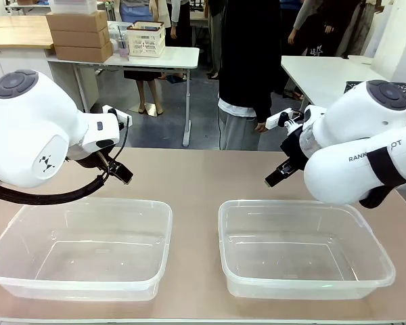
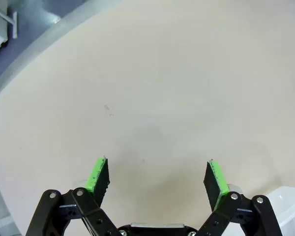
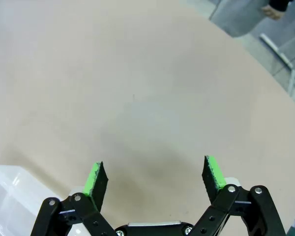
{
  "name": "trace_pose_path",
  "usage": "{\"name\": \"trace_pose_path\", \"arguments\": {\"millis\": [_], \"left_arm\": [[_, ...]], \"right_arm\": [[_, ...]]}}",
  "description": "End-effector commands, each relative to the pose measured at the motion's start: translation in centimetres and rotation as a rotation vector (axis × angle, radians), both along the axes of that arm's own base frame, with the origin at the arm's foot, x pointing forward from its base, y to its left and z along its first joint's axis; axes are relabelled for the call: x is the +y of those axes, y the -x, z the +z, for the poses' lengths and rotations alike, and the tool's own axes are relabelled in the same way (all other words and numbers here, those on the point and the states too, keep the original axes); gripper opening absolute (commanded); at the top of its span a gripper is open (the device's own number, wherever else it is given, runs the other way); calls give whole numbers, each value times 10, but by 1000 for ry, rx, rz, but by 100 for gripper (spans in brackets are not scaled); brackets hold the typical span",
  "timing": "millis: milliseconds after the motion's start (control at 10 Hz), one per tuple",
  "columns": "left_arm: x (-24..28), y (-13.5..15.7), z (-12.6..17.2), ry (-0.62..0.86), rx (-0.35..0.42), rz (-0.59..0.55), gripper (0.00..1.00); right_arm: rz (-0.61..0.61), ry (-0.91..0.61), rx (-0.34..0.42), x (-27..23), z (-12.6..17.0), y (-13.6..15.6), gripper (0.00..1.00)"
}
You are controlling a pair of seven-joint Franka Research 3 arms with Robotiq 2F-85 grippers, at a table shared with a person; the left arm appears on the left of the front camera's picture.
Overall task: Sort the waste into each basket.
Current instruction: Pick up the Organizing box on the left side of the table and lift it.
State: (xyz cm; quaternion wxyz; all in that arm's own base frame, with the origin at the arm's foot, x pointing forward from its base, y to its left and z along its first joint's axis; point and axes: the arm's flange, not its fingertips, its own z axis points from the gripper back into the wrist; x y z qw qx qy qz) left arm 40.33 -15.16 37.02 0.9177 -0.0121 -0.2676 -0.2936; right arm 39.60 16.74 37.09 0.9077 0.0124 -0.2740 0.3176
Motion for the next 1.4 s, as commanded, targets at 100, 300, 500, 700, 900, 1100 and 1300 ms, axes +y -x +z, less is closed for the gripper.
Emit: {"name": "trace_pose_path", "arguments": {"millis": [100, 300, 500, 700, 900, 1100, 1300], "left_arm": [[0, 0, 0, 0, 0, 0, 100], [-2, 3, 29, 88, -2, -84, 100], [14, 29, 107, 122, 77, -138, 100], [39, 76, 157, 117, 59, -34, 100], [58, 123, 169, 81, -9, -37, 100], [40, 76, 164, 127, 43, -56, 100], [67, 100, 192, 204, 89, -113, 100]], "right_arm": [[0, -1, 0, 0, 0, 0, 100], [40, -2, -35, 6, 28, 8, 100], [82, -31, -69, 4, 100, 39, 100], [83, -30, -52, -19, 143, 93, 100], [65, 59, -132, -29, 149, 164, 100], [77, -23, -79, -2, 156, 83, 100], [119, -239, -14, -37, 189, 120, 100]]}}
